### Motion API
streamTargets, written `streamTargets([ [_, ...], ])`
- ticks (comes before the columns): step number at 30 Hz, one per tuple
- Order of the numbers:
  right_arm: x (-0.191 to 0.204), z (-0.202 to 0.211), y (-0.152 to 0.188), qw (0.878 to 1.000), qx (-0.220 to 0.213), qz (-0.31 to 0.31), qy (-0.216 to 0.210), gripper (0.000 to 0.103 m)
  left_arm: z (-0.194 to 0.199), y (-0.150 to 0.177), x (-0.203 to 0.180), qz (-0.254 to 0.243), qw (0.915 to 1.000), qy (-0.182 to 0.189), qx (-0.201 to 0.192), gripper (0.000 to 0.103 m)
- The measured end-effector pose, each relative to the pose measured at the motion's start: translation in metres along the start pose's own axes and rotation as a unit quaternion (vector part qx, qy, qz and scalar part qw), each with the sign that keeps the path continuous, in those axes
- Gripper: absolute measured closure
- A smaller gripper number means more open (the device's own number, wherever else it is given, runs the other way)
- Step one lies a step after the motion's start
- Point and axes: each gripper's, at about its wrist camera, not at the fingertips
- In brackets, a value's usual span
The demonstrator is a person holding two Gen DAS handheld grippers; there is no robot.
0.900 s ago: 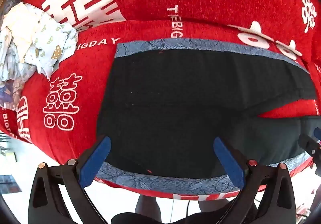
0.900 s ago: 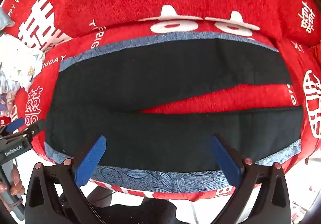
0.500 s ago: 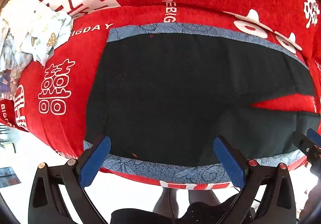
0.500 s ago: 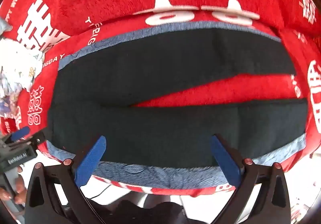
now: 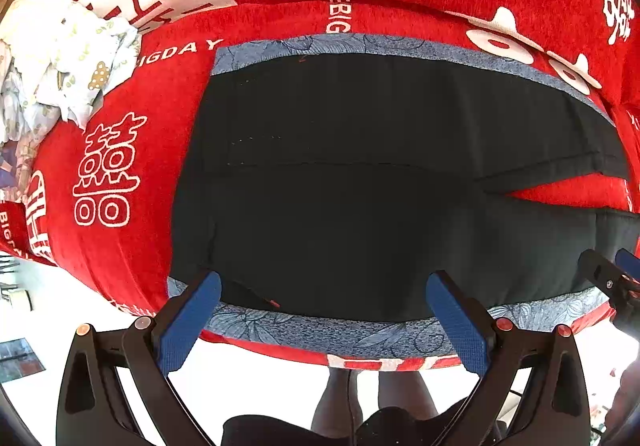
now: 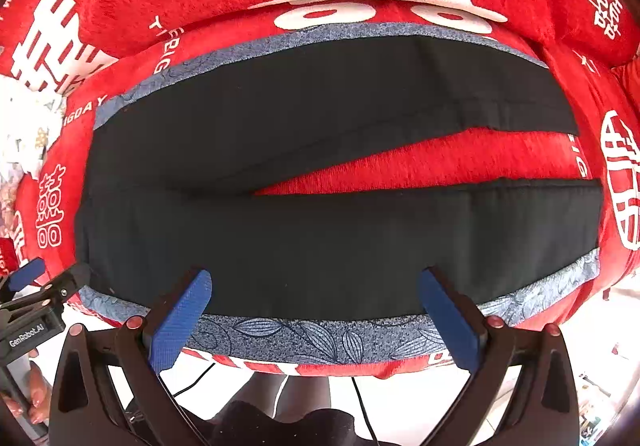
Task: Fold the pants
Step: 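Position both grippers open over the waistband of the black trousers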
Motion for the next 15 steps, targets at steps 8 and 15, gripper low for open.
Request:
streamTargets([
  [8, 0.0042, -0.0049, 0.0049, 1.000, 0.006, 0.008, 0.011, 0.000, -0.0058, 0.0052, 0.0064, 0.005, 0.9999, -0.006, 0.008, 0.000],
  [15, 0.0046, -0.0053, 0.0085, 1.000, 0.009, 0.007, 0.016, 0.000, -0.0061, 0.0097, 0.0064, -0.002, 0.9999, -0.010, 0.008, 0.000],
])
Point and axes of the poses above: each gripper's, at about its wrist camera, not at the fingertips, and z roughly against the way its jaws point, x to its left, y to its underside, and after that the axes turned 13 degrees about -y, right-handed
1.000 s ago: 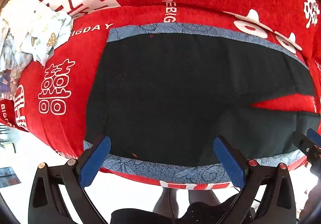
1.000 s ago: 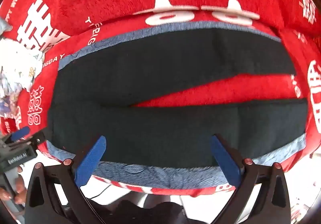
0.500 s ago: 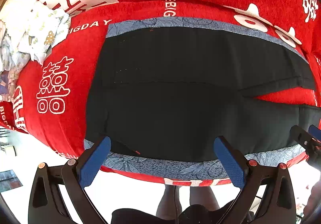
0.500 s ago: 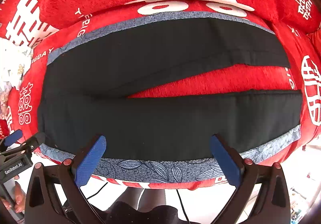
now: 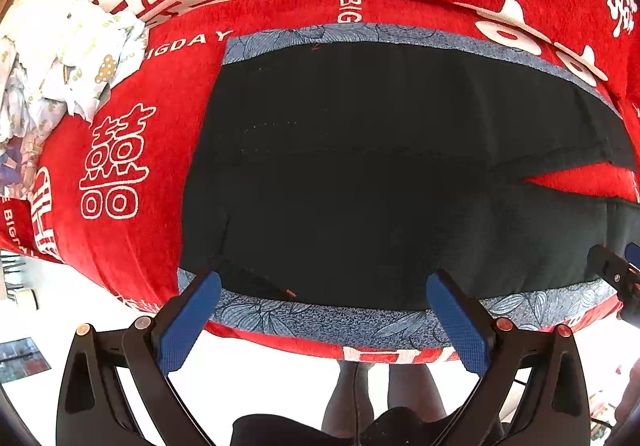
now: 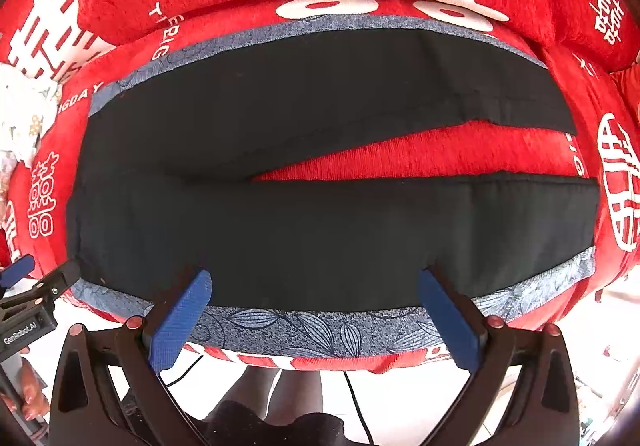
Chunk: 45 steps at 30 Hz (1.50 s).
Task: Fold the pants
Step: 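Position both grippers open over the waistband of the black trousers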
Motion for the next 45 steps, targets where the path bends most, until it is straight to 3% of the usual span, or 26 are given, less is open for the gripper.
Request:
streamTargets([
  [45, 0.004, -0.003, 0.001, 1.000, 0.003, 0.004, 0.010, 0.000, -0.003, 0.011, -0.004, -0.009, 0.9999, -0.006, 0.008, 0.000],
])
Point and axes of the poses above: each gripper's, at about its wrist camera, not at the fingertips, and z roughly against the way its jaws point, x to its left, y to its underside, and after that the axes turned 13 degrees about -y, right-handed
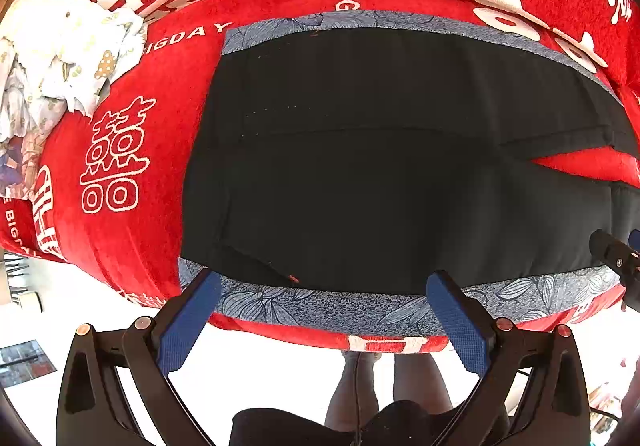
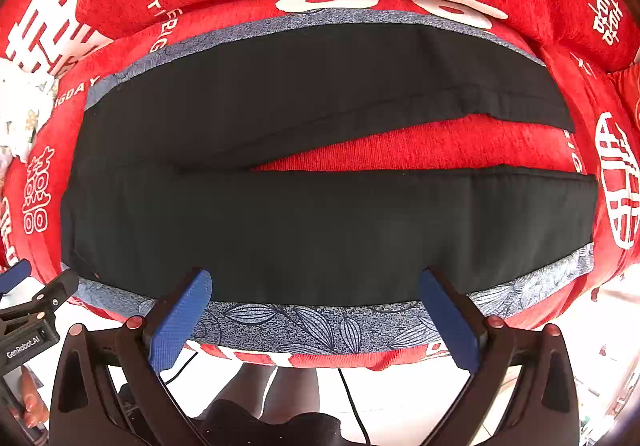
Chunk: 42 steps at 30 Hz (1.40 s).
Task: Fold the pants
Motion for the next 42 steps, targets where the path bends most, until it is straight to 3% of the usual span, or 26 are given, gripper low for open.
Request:
streamTargets([
  [42, 0.026, -0.012, 0.002, 1.000, 0.009, 0.004, -0.005, 0.000, -0.022, 0.010, 0.024, 0.007, 0.9998, 0.013, 0.013, 0.000],
])
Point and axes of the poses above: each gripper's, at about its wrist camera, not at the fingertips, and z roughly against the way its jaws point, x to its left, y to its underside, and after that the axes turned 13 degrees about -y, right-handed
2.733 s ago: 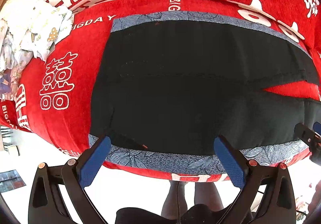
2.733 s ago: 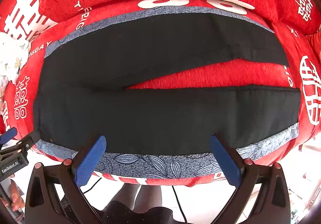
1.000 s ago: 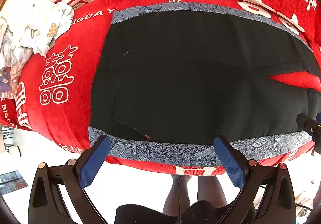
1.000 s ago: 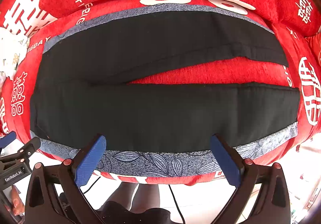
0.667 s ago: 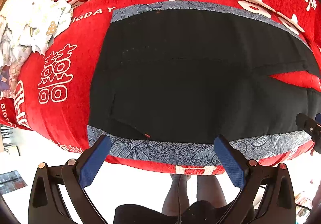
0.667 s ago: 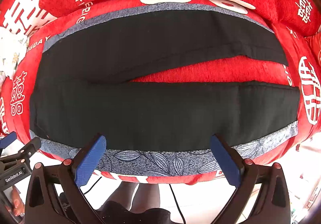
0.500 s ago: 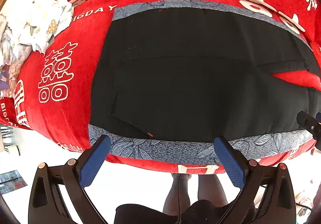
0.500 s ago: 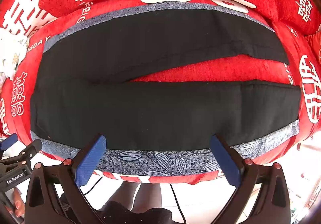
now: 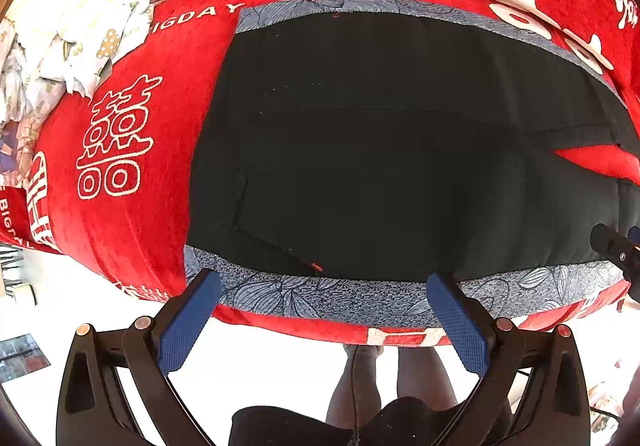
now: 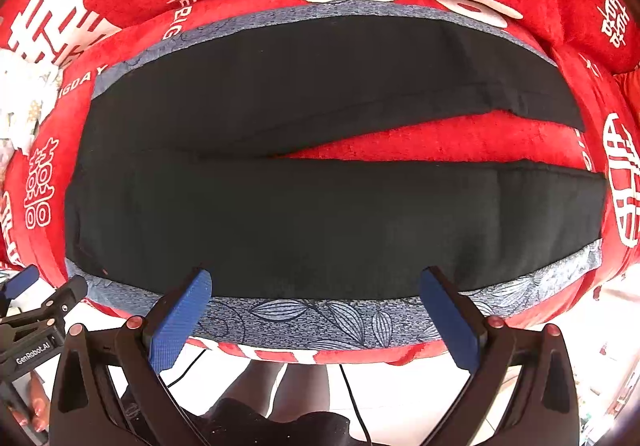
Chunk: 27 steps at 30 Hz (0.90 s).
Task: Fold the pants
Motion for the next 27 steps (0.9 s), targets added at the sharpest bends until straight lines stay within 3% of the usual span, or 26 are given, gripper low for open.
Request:
streamTargets([
  [4, 0.007, -0.001, 0.001, 0.999, -0.006, -0.002, -0.037, 0.000, -0.004, 0.002, 0.010, 0.014, 0.9996, 0.023, 0.002, 0.000],
  [8, 0.015, -0.009, 0.007, 0.990, 0.000, -0.018, -0.142, 0.000, -0.016, 0.006, 0.032, 0.049, 0.9957, 0.074, 0.026, 0.000],
  [10, 0.019, -0.018, 0.014, 0.979, 0.009, -0.032, -0.203, 0.001, -0.020, 0.008, 0.040, 0.056, 0.9942, 0.088, 0.024, 0.000],
  [11, 0.020, -0.022, 0.017, 0.973, 0.014, -0.039, -0.228, 0.006, -0.021, 0.010, 0.044, 0.058, 0.9935, 0.095, 0.021, 0.000],
  [14, 0.022, -0.048, 0.036, 0.944, 0.046, -0.072, -0.317, 0.039, -0.025, 0.015, 0.057, 0.072, 0.9898, 0.122, 0.013, 0.000],
  [15, 0.020, -0.059, 0.046, 0.933, 0.059, -0.087, -0.345, 0.040, -0.027, 0.017, 0.061, 0.077, 0.9881, 0.132, 0.014, 0.000],
  [18, 0.013, -0.086, 0.072, 0.917, 0.081, -0.114, -0.373, 0.040, -0.037, 0.023, 0.071, 0.090, 0.9842, 0.152, 0.016, 0.000],
  [21, -0.001, -0.104, 0.090, 0.915, 0.086, -0.140, -0.370, 0.040, -0.049, 0.029, 0.077, 0.100, 0.9798, 0.171, 0.027, 0.000],
  [25, -0.028, -0.118, 0.103, 0.909, 0.065, -0.174, -0.374, 0.040, -0.064, 0.037, 0.079, 0.112, 0.9734, 0.195, 0.045, 0.000],
  [27, -0.037, -0.121, 0.102, 0.897, 0.046, -0.193, -0.395, 0.039, -0.069, 0.038, 0.080, 0.119, 0.9701, 0.206, 0.051, 0.000],
])
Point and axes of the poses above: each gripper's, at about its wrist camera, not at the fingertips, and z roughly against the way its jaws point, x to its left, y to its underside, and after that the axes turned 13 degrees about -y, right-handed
